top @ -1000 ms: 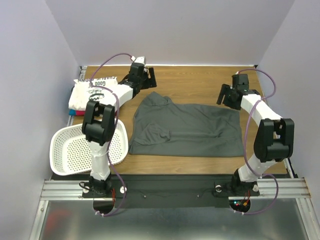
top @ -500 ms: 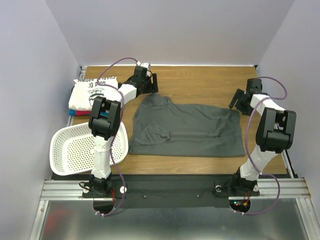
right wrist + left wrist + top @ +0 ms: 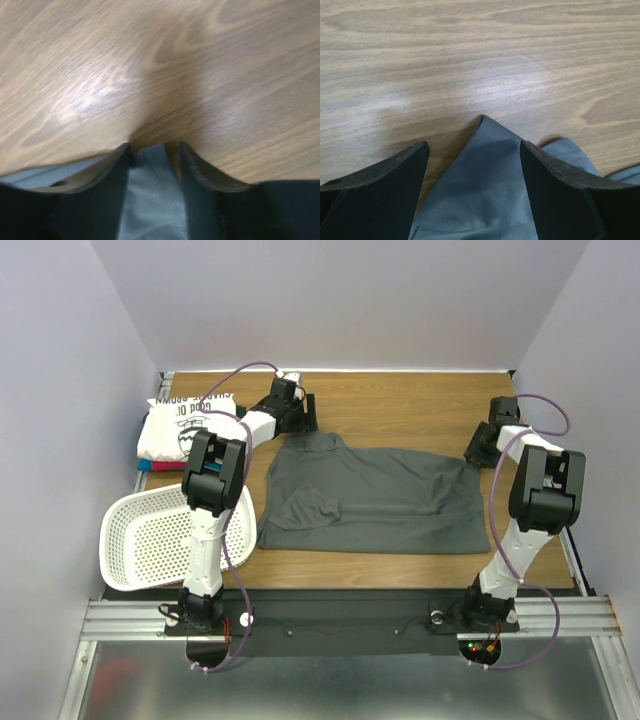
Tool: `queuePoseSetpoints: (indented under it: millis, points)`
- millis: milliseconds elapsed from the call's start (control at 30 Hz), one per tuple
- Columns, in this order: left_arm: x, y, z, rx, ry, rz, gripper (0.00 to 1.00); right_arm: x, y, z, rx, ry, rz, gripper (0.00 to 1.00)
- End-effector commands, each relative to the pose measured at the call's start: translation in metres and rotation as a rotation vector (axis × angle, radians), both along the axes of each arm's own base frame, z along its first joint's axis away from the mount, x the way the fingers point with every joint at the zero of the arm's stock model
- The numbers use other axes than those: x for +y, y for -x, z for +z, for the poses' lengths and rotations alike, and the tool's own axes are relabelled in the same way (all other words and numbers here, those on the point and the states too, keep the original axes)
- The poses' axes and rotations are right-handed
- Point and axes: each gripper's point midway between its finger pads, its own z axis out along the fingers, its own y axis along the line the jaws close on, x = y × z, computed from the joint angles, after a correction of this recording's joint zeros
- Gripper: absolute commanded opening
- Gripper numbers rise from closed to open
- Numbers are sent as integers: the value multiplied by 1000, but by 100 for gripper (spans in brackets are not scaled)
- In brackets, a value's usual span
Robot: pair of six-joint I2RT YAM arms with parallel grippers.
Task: Fold and stack the t-shirts
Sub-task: Fold the tshirt
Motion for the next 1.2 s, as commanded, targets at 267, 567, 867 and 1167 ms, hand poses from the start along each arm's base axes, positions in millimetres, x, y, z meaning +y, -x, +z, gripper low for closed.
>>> queuePoseSetpoints:
  millis: [267, 567, 867, 1167]
  points:
    - [-4, -12, 25, -61, 37, -20, 85, 0, -10, 20, -91, -11, 3, 11]
    - [-8, -18, 27, -71, 49, -26, 80, 7, -8, 44, -150, -26, 29, 1]
    - [-24, -17, 28, -81, 99, -69, 56, 14, -7, 42, -150, -54, 52, 1]
    - [-36, -6, 49, -118, 147, -112, 0, 15, -6, 41, -150, -56, 59, 1]
